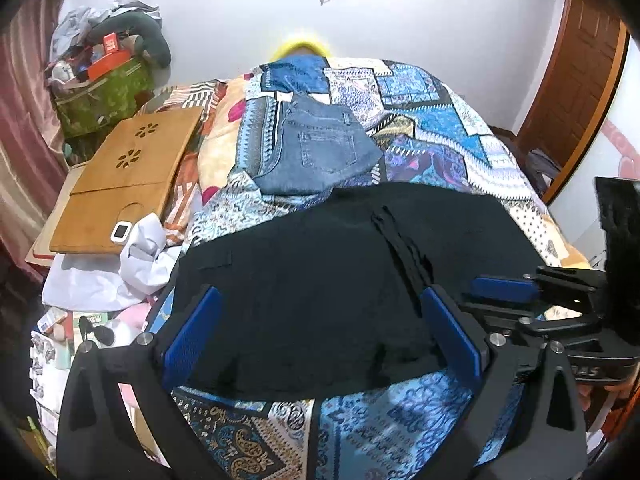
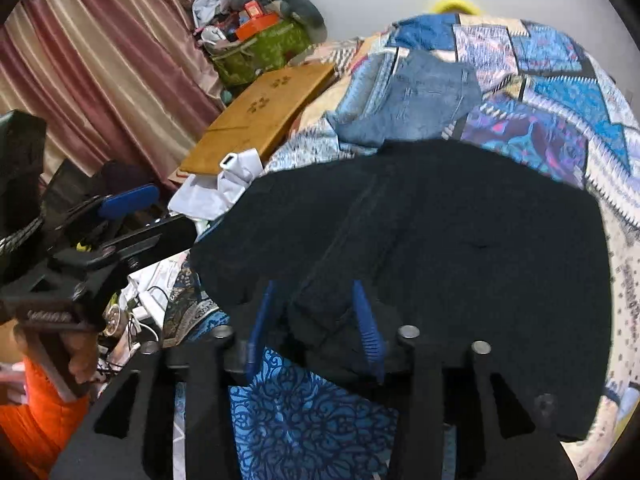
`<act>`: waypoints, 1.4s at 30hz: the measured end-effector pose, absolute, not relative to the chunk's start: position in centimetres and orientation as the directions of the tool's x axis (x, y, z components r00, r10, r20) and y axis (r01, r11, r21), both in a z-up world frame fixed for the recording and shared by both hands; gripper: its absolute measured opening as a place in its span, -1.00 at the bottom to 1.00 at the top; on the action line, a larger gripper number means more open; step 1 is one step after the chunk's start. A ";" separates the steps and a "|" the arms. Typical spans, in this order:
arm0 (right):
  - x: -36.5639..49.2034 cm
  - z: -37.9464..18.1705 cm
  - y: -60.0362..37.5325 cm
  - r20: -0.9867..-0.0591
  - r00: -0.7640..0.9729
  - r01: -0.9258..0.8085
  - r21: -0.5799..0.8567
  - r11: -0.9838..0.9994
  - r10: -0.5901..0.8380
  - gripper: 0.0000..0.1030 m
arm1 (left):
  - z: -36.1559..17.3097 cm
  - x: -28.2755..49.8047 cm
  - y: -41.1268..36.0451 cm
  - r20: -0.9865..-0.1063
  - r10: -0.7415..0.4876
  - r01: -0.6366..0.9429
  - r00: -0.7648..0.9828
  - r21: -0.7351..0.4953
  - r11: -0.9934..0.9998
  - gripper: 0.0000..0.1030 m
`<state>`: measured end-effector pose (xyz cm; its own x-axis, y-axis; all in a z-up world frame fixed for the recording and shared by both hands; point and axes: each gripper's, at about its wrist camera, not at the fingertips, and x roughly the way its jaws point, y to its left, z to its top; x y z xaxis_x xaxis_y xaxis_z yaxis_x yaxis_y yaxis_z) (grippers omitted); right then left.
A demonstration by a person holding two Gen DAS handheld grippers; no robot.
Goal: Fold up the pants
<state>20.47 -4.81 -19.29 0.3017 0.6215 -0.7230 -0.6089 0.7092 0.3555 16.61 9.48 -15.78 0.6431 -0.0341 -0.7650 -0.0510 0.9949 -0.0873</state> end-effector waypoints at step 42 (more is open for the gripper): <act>27.9 -24.2 -16.7 -0.825 0.416 -0.476 0.162 0.865 0.383 0.26 | -24.0 28.9 -0.3 -0.862 0.037 0.173 0.505 0.143 0.975 0.97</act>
<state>27.88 -16.66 -24.19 0.4157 0.3831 -0.8249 -0.4756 0.8647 0.1619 28.93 -0.33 -23.96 0.5052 0.0368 -0.8622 0.1728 0.9745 0.1429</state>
